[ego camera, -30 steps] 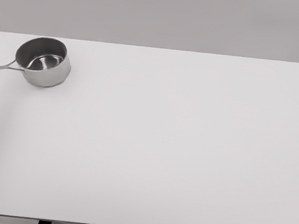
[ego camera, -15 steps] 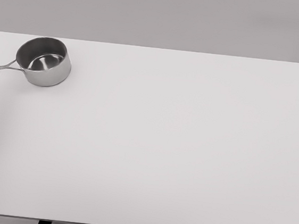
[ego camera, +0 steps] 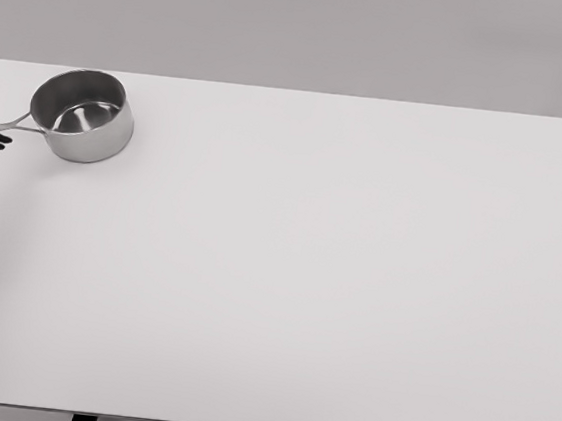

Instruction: Rotate pot handle

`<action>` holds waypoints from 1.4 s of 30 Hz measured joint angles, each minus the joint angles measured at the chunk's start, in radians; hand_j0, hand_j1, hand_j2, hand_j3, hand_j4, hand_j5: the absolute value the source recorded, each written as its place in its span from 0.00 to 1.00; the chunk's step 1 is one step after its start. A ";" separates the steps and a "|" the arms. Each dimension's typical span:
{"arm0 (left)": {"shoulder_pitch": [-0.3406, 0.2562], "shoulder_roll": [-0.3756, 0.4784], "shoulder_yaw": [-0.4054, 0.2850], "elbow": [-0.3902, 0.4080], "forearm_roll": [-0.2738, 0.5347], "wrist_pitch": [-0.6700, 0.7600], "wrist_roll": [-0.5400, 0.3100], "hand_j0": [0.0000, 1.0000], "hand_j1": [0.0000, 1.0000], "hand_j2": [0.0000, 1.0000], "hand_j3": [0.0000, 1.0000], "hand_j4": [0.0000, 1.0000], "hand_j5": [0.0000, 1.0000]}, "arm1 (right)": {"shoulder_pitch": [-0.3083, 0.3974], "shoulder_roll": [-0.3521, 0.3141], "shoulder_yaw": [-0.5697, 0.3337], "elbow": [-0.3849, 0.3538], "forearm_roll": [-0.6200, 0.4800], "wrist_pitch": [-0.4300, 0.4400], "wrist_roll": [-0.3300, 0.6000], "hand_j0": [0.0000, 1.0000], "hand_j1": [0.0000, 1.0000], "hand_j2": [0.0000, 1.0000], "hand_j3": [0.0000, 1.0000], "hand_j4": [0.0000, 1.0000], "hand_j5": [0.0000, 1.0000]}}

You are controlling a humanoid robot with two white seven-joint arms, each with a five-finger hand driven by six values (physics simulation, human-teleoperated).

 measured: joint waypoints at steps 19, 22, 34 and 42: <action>-0.054 -0.055 -0.003 0.039 -0.096 0.025 0.000 1.00 1.00 1.00 1.00 1.00 1.00 | 0.000 0.000 0.000 0.000 0.000 0.000 0.000 1.00 1.00 1.00 1.00 1.00 1.00; -0.060 -0.069 -0.004 0.055 -0.111 0.024 0.000 1.00 1.00 1.00 1.00 1.00 1.00 | 0.000 0.000 0.000 0.000 0.000 0.000 0.000 1.00 1.00 1.00 1.00 1.00 1.00; -0.109 -0.111 -0.007 0.116 -0.173 0.024 0.000 1.00 1.00 1.00 1.00 1.00 1.00 | 0.000 0.000 0.000 0.000 0.000 0.000 0.000 1.00 1.00 1.00 1.00 1.00 1.00; -0.127 -0.132 -0.007 0.144 -0.206 0.024 0.000 1.00 1.00 1.00 1.00 1.00 1.00 | 0.000 0.000 0.000 0.000 0.000 0.000 0.000 1.00 1.00 1.00 1.00 1.00 1.00</action>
